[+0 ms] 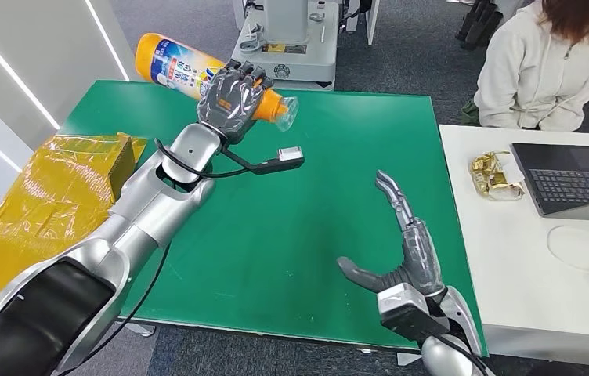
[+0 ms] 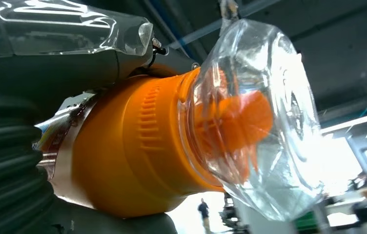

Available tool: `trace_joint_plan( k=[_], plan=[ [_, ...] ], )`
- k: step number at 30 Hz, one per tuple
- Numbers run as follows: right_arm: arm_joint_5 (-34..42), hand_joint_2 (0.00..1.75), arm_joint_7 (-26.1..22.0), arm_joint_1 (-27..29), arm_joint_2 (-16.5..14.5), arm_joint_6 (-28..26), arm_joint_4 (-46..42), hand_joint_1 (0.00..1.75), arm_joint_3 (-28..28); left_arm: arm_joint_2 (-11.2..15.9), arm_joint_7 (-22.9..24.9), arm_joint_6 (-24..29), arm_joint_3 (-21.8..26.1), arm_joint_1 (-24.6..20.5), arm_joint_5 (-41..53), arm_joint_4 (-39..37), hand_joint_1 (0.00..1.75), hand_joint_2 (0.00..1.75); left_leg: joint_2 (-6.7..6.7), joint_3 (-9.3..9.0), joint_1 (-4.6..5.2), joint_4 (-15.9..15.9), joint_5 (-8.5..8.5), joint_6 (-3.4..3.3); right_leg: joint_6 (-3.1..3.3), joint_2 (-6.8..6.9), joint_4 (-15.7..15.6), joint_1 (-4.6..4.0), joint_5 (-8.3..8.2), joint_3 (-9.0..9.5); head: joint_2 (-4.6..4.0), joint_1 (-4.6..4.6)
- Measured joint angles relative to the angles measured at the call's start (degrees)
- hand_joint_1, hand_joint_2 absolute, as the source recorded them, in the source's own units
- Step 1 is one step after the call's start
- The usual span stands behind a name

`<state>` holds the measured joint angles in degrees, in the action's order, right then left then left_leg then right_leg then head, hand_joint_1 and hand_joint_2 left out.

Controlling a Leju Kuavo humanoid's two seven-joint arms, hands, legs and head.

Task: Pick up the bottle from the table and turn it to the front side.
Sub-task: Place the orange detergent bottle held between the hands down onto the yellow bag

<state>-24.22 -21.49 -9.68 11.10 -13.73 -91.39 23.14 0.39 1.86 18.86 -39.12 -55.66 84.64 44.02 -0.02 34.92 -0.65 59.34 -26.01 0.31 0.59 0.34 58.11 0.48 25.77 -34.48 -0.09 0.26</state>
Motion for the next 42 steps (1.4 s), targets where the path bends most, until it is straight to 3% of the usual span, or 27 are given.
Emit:
trace_joint_plan(
  k=[2,6,12,23,42],
  plan=[
    [-0.42,1.75,-0.05,1.04,0.0,0.0,-1.27,0.0,-0.81,0.38,0.55,-0.38,0.04,0.46,0.64,-0.46,1.75,1.75,0.0,0.0,0.0,-0.01,-0.01,0.01,0.0,0.0,0.0,0.0,0.0,0.0,0.0,0.01],
    [-3.56,1.75,-1.45,11.24,-0.14,-0.21,-8.95,0.0,-7.44,4.25,15.87,-0.88,0.44,5.29,1.71,-6.54,1.75,1.75,-0.06,0.0,-0.02,-0.08,-0.03,0.04,0.0,-0.08,0.0,-0.01,0.04,-0.07,0.0,0.03],
    [-4.28,1.75,-2.03,13.98,-1.19,0.0,-10.77,0.0,-9.84,6.43,21.99,-2.39,1.49,8.68,1.74,-8.71,1.75,1.75,-0.15,0.02,-0.01,-0.11,-0.02,0.04,-0.03,-0.15,0.01,-0.02,0.05,-0.04,0.0,0.01],
    [-3.39,1.75,-2.86,13.7,-2.6,0.04,-9.71,0.0,-11.17,10.27,23.26,-1.34,7.06,14.08,1.76,-8.72,1.75,1.75,-0.15,0.02,-0.01,-0.09,-0.02,0.03,0.0,-0.15,0.0,-0.02,0.03,-0.06,0.0,0.01],
    [-3.37,1.75,-3.1,12.6,-3.12,0.87,-8.47,0.0,-11.09,10.03,17.62,-0.65,11.43,16.86,1.76,-14.02,1.75,1.75,-0.15,0.02,-0.01,-0.09,-0.02,0.03,0.0,-0.15,0.0,-0.02,0.03,-0.07,0.0,0.02]
  ],
)
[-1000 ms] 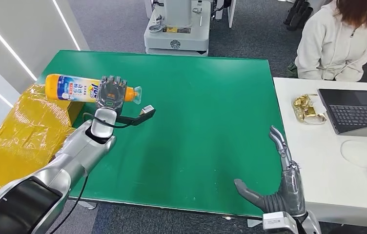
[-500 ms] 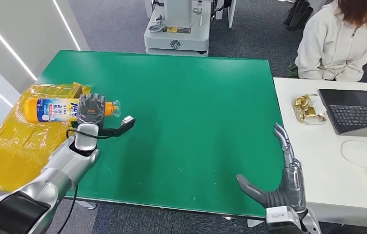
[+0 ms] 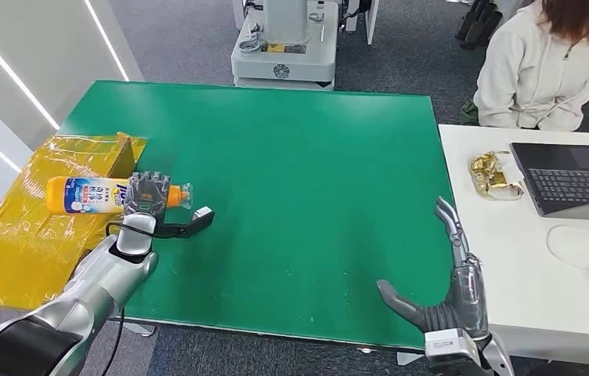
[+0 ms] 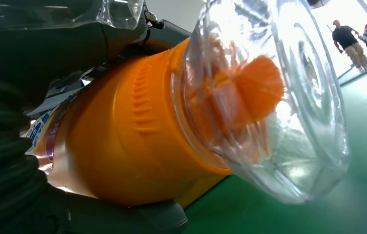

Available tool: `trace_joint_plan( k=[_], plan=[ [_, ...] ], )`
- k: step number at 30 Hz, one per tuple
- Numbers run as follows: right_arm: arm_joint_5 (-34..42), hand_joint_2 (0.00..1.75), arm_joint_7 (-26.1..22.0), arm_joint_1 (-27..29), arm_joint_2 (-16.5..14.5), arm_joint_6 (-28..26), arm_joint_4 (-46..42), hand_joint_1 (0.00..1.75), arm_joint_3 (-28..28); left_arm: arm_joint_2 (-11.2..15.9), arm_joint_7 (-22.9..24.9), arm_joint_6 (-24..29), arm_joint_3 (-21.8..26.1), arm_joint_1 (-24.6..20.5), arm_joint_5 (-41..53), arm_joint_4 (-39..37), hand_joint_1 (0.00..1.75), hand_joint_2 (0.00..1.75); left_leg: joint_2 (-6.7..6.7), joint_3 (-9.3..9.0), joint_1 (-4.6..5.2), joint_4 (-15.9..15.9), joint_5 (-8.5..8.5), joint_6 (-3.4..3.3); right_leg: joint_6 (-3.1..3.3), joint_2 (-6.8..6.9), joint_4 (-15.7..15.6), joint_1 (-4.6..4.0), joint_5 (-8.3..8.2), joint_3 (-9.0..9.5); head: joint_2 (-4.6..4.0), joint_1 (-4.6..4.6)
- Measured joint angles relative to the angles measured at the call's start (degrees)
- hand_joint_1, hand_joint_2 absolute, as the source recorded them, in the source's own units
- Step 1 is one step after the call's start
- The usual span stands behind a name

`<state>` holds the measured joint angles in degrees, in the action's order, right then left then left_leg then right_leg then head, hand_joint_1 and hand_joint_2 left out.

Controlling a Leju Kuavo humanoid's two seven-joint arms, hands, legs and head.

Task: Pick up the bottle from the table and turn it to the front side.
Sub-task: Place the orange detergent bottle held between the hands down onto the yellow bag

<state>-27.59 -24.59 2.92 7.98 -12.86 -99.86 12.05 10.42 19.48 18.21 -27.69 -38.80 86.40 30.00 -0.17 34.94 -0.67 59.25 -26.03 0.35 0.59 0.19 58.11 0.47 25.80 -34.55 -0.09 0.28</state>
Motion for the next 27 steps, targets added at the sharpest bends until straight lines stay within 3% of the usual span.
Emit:
trace_joint_plan(
  k=[8,9,12,13,27],
  plan=[
    [-0.16,1.75,0.39,-0.2,-0.07,0.16,0.26,0.0,0.35,0.11,-0.96,1.63,1.67,0.45,0.01,-2.82,1.75,1.75,0.0,0.0,0.0,0.0,0.0,0.0,0.0,0.0,0.0,0.0,0.0,0.0,0.0,-0.01],
    [-0.21,1.75,0.4,-0.2,-0.07,0.16,0.26,0.0,0.4,0.2,-0.94,1.62,1.79,0.51,0.01,-3.13,1.5,1.75,0.0,0.0,0.0,0.0,0.0,0.0,0.0,0.0,0.0,0.0,0.0,0.0,0.0,-0.01],
    [-0.49,1.75,0.52,-0.2,-0.08,0.25,0.24,0.0,0.43,0.56,-0.87,1.53,1.89,0.54,0.01,-3.91,0.19,1.75,0.01,0.0,0.0,0.0,0.0,0.0,0.0,0.01,0.0,0.0,0.0,0.0,0.0,0.0],
    [-0.59,1.75,0.61,-0.21,-0.08,0.36,0.22,0.0,0.43,0.69,-0.86,1.6,1.89,0.52,0.01,-4.12,0.0,1.75,0.01,0.0,0.0,0.0,0.0,0.0,0.0,0.01,0.0,0.0,0.0,0.0,0.0,-0.01],
    [-0.01,1.75,1.52,-0.46,-0.07,0.85,-0.56,0.0,0.43,0.54,-2.82,3.52,1.88,-1.09,0.01,-5.54,0.0,1.75,-0.01,-0.02,0.0,0.01,0.0,0.0,0.0,-0.01,0.0,0.0,0.0,0.0,0.0,0.0]
  ],
)
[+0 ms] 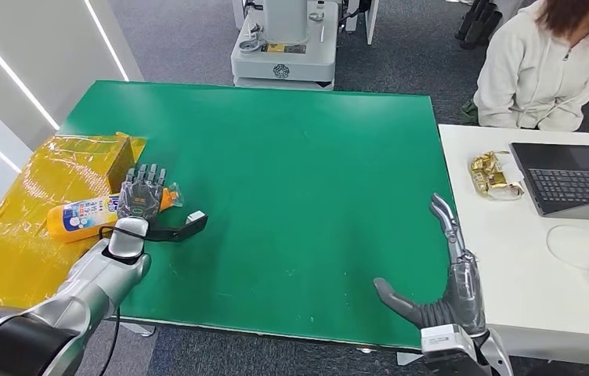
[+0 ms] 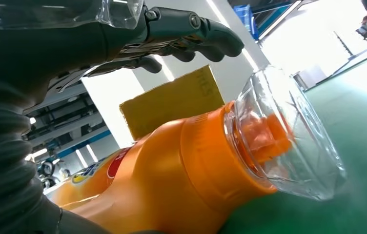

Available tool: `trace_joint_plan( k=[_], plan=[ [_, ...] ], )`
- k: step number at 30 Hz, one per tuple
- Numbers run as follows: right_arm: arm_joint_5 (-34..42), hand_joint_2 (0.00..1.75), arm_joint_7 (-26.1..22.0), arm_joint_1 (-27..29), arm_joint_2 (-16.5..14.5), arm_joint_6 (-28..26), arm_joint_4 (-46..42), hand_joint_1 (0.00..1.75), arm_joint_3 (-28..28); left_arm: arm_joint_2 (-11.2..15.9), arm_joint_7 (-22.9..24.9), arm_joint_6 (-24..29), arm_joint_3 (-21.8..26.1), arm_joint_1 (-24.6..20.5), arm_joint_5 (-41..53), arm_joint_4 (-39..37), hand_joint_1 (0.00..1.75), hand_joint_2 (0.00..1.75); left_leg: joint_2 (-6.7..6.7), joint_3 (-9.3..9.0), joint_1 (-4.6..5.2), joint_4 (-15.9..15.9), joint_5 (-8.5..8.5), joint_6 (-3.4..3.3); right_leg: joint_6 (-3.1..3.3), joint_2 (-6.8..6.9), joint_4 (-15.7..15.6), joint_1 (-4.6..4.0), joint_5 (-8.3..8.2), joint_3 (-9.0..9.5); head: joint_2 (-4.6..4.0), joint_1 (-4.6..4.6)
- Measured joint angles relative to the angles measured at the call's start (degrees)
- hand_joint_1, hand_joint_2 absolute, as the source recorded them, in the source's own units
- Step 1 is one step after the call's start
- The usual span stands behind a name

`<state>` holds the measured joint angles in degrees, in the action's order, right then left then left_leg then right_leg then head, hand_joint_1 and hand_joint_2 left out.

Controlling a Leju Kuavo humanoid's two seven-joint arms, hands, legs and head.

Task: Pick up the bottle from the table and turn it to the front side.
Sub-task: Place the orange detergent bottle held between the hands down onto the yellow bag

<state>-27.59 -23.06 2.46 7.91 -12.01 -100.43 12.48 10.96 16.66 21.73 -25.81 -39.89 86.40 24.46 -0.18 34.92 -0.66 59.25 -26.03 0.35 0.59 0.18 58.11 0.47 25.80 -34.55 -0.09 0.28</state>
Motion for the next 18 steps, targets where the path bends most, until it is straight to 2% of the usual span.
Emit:
trace_joint_plan(
  k=[4,6,9,11,14,18],
  plan=[
    [-0.16,1.75,-0.07,0.62,-0.02,-0.5,-0.43,0.0,0.0,-0.39,-3.66,2.41,0.51,0.13,-0.5,-0.06,0.0,1.75,0.01,0.0,0.0,0.0,0.0,0.0,0.0,0.01,0.0,0.0,0.0,0.0,0.0,0.0],
    [-0.14,1.75,0.13,0.86,-0.02,-0.7,-0.58,0.0,-0.01,-1.49,-10.6,4.74,2.62,0.72,-4.28,0.34,0.0,1.75,0.01,0.0,0.01,0.0,0.0,0.0,0.0,0.01,-0.01,0.02,0.0,0.0,0.0,0.0],
    [0.74,1.75,0.26,1.09,-0.07,-0.59,-0.63,0.0,-0.04,-4.76,-27.23,7.02,8.35,3.62,-19.44,4.56,0.0,1.75,0.04,0.0,0.04,0.01,-0.01,-0.01,-0.02,0.04,-0.03,0.05,0.01,0.01,0.0,-0.01],
    [1.73,1.75,-0.12,1.33,-0.32,-0.54,-0.62,0.0,-0.09,-7.29,-35.29,6.37,11.2,6.67,-30.56,10.36,0.0,1.75,0.03,0.01,0.05,0.01,-0.03,-0.03,-0.03,0.04,-0.05,0.06,0.02,0.03,0.0,-0.02],
    [3.66,1.75,-1.13,1.93,-0.96,-0.6,-0.57,0.0,-0.11,-10.53,-41.33,3.98,12.68,11.37,-44.72,20.38,0.0,1.75,-0.04,0.01,0.06,0.03,-0.09,-0.08,-0.05,-0.04,-0.08,0.07,0.02,0.03,0.0,-0.02],
    [7.01,1.75,-2.96,2.99,-2.01,-1.3,-0.06,0.0,-0.11,-14.36,-47.57,2.16,12.26,17.05,-63.07,33.5,0.0,1.75,0.04,0.02,0.05,0.03,-0.13,-0.14,-0.12,0.03,-0.12,0.07,0.07,0.03,0.0,0.0]
  ],
)
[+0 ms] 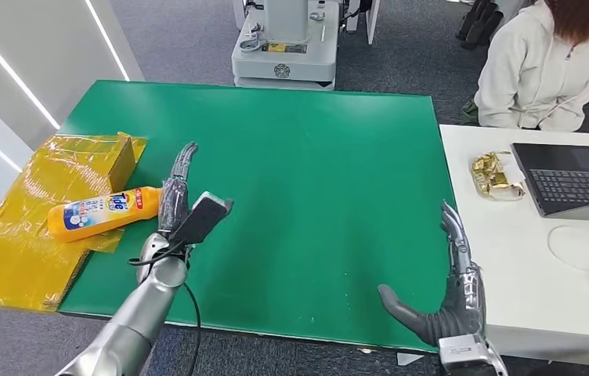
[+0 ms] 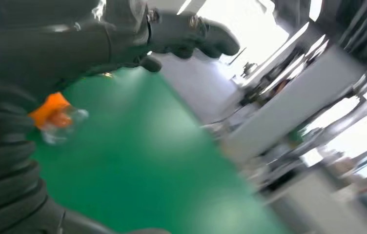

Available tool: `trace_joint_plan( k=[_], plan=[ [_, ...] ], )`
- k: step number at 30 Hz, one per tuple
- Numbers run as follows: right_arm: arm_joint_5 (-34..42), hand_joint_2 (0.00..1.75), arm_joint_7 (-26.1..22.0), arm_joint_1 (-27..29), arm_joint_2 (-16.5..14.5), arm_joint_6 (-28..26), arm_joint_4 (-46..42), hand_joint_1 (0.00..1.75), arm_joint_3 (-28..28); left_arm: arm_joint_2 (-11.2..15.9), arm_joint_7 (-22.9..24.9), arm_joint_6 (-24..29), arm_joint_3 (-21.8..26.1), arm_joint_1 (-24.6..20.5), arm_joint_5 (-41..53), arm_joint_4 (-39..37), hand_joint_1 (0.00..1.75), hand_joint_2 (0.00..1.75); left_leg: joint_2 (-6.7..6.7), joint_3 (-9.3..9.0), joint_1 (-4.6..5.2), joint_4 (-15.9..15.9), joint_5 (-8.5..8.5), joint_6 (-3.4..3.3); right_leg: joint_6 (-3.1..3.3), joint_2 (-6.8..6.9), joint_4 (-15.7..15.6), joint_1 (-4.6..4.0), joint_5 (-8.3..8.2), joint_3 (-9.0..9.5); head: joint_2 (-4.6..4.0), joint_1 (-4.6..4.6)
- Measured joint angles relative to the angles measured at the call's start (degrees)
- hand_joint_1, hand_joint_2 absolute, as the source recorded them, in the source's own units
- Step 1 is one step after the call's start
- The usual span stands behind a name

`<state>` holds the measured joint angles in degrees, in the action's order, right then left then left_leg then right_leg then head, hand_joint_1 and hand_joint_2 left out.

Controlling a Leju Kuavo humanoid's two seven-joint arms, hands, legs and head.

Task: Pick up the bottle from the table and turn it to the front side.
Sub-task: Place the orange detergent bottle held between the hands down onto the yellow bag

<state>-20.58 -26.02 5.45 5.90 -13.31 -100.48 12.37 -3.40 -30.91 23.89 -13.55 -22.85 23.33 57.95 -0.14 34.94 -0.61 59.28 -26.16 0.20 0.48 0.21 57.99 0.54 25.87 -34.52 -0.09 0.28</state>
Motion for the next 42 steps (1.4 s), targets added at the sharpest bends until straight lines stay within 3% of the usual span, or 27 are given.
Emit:
trace_joint_plan(
  k=[3,7,12,18,30,42],
  plan=[
    [2.02,1.75,-0.99,0.89,-0.88,-1.11,0.49,0.0,0.07,-2.29,-1.9,-1.42,-2.39,3.47,-11.81,8.05,0.0,1.75,0.02,0.02,0.0,-0.01,-0.03,-0.03,-0.02,0.02,0.0,0.0,0.02,0.0,0.0,-0.01],
    [2.84,1.75,-1.36,1.75,-1.53,-1.8,0.91,0.0,0.13,-3.62,-2.43,-1.84,-5.59,5.93,-16.84,14.57,0.0,1.75,0.0,0.02,-0.01,-0.02,-0.03,-0.03,-0.02,0.01,0.0,-0.01,0.02,0.0,0.0,-0.01],
    [8.06,1.75,-2.16,3.09,-2.11,-3.85,0.66,0.0,0.19,-3.61,-3.12,-6.46,-8.51,7.82,-24.81,19.06,0.0,1.75,0.02,0.01,-0.01,-0.02,-0.03,-0.04,-0.02,0.05,0.01,-0.01,0.02,0.02,0.0,-0.02],
    [15.76,1.75,-3.64,5.67,-2.18,-7.67,-0.58,0.0,1.63,-1.8,-2.66,-11.0,-11.18,10.99,-31.63,21.97,0.0,1.75,-0.04,0.01,-0.01,-0.03,-0.08,0.01,-0.02,-0.03,0.01,-0.01,0.03,0.0,0.0,-0.01],
    [19.98,1.75,-4.14,3.53,-2.19,-8.31,2.1,0.0,5.92,0.6,-3.67,-12.53,-11.83,14.41,-36.41,22.5,0.0,1.75,-0.02,0.01,-0.01,-0.04,-0.09,-0.01,-0.04,0.01,0.02,-0.01,0.06,0.04,0.0,-0.01],
    [21.54,1.75,-4.17,-0.03,-2.54,-6.6,6.63,0.0,5.92,1.56,-3.3,-11.83,-11.83,16.61,-34.83,22.79,0.0,1.75,-0.01,0.01,-0.01,-0.04,-0.09,-0.01,-0.05,0.02,0.01,-0.01,0.06,0.03,0.0,-0.01]
  ],
)
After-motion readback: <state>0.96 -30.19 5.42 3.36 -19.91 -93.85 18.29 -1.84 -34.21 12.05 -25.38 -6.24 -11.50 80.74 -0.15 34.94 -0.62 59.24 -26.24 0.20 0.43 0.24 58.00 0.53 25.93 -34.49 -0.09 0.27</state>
